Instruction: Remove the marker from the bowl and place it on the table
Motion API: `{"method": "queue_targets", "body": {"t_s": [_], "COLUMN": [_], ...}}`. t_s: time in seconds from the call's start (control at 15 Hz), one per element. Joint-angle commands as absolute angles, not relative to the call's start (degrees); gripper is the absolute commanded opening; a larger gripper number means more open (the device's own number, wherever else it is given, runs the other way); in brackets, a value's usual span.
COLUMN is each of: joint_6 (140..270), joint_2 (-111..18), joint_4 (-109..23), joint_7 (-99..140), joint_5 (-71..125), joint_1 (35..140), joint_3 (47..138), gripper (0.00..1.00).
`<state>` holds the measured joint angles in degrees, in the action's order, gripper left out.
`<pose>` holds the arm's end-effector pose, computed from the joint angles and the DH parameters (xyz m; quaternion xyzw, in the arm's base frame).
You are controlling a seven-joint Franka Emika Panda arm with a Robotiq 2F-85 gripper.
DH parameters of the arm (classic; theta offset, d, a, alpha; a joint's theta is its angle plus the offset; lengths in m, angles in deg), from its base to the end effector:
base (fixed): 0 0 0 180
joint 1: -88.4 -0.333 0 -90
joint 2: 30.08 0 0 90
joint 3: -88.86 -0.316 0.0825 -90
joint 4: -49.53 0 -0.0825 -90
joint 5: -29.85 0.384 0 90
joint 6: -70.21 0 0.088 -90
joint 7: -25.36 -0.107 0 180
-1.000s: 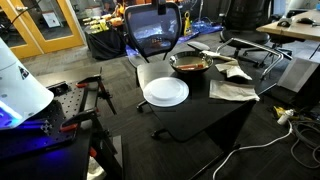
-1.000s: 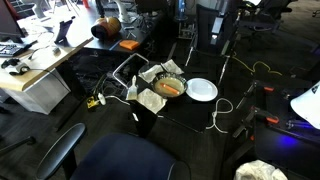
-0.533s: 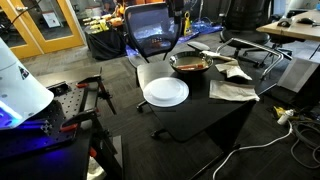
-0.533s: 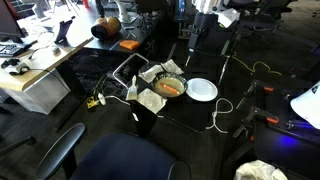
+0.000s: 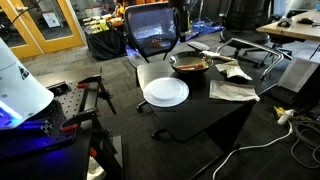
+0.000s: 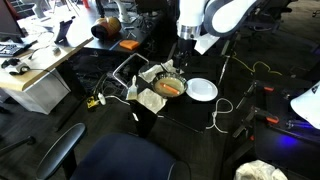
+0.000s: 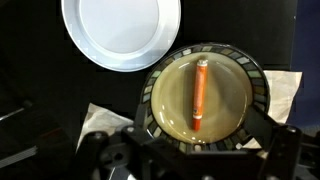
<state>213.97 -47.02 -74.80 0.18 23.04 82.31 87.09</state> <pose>0.5627 0.0785 0.2603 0.9938 -0.1045 0.0300 0.0241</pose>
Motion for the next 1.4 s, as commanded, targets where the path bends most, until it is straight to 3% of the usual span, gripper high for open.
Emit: {"method": "queue_targets", "body": {"t_s": [0.0, 1.33], "joint_6": [214.32, 213.12], "joint_2": [-52.86, -71.00], "joint_4": [-70.22, -54.08], "joint_7": [-0.60, 4.45], "joint_5": [22.73, 25.41], "joint_1": [79.87, 79.53], "joint_3": [88.32, 89.76], "gripper": [1.00, 1.00]}}
